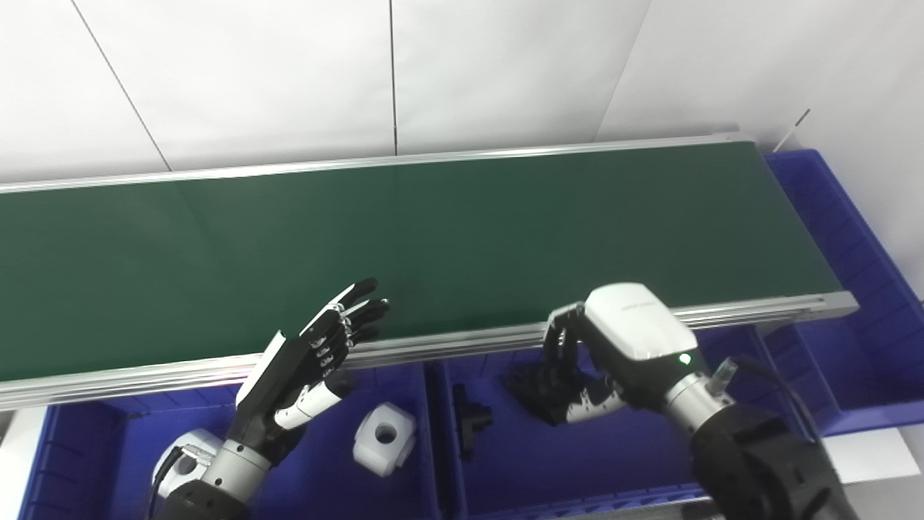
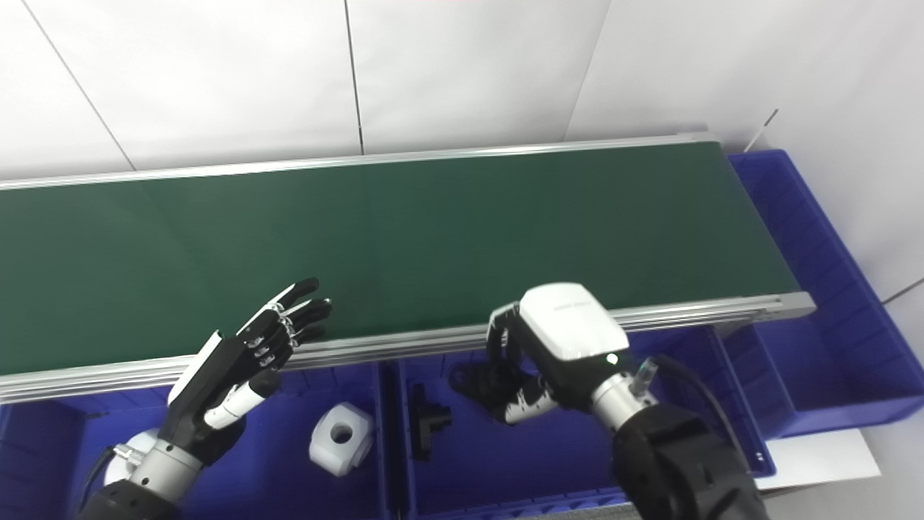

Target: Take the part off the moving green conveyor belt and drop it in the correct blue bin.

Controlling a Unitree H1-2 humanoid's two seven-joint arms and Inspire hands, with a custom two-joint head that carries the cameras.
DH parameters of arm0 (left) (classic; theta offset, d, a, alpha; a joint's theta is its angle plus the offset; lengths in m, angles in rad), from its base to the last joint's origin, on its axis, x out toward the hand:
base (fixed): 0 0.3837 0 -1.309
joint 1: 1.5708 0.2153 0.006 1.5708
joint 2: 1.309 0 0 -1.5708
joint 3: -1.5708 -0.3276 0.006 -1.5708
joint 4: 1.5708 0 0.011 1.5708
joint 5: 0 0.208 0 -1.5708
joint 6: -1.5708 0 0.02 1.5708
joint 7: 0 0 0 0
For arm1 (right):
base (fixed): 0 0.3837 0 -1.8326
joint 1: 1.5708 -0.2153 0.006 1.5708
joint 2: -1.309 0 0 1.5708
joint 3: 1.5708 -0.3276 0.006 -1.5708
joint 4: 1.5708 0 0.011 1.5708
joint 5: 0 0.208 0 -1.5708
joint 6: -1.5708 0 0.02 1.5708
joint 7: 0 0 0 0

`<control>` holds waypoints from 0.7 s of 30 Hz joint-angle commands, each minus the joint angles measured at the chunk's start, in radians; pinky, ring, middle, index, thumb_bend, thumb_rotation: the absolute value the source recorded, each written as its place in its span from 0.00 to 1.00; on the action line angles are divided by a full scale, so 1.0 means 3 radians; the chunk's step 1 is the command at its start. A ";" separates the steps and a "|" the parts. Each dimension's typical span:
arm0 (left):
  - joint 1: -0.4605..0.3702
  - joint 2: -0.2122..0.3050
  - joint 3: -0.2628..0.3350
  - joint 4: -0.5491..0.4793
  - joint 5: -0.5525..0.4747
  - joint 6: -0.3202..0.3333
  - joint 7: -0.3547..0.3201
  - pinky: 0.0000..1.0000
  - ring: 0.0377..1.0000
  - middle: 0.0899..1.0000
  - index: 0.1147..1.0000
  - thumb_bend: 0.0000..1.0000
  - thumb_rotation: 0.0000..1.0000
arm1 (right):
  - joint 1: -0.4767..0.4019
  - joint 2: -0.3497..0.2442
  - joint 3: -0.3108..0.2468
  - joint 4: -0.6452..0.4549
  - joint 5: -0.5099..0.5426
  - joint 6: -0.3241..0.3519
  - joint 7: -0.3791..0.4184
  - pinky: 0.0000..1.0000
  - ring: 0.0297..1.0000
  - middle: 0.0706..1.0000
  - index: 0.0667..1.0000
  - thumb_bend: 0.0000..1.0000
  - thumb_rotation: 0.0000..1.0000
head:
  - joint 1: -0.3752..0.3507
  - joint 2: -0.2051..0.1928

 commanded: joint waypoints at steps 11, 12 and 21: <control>-0.0008 -0.0011 -0.0015 -0.0166 -0.0045 0.0057 -0.0004 0.91 0.91 0.87 0.91 0.79 0.68 | 0.0059 0.0258 0.0031 0.0855 -0.0381 -0.0218 -0.0945 0.70 0.74 0.77 0.77 0.81 0.53 | 0.0030 0.0021; -0.0010 -0.0011 -0.0020 -0.0161 -0.0031 0.0047 -0.0002 0.91 0.92 0.87 0.91 0.79 0.68 | 0.0052 0.0263 0.0035 0.0867 -0.0440 -0.0195 -0.0909 0.74 0.77 0.80 0.80 0.84 0.56 | 0.0044 0.0019; -0.0021 -0.0020 -0.0043 -0.0104 0.0067 -0.0013 0.0021 0.89 0.91 0.86 0.90 0.80 0.69 | 0.0059 0.0293 0.0044 0.0930 -0.0650 -0.0244 -0.0938 0.97 0.94 0.95 0.88 1.00 0.74 | 0.0092 -0.0014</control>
